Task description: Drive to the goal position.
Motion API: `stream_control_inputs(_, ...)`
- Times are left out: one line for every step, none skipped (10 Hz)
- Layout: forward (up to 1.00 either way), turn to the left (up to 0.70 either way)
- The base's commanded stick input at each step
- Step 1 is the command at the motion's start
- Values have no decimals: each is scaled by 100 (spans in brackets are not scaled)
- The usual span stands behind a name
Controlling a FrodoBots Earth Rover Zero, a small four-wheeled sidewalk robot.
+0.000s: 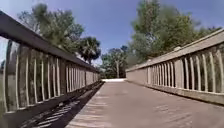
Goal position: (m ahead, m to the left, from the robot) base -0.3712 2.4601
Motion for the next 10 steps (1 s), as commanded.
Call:
stream_control_inputs(45,2)
stream_control_inputs(45,2)
stream_control_inputs(45,2)
stream_control_inputs(45,2)
stream_control_inputs(45,2)
stream_control_inputs(45,2)
stream_control_inputs(45,2)
stream_control_inputs(45,2)
stream_control_inputs(45,2)
stream_control_inputs(45,2)
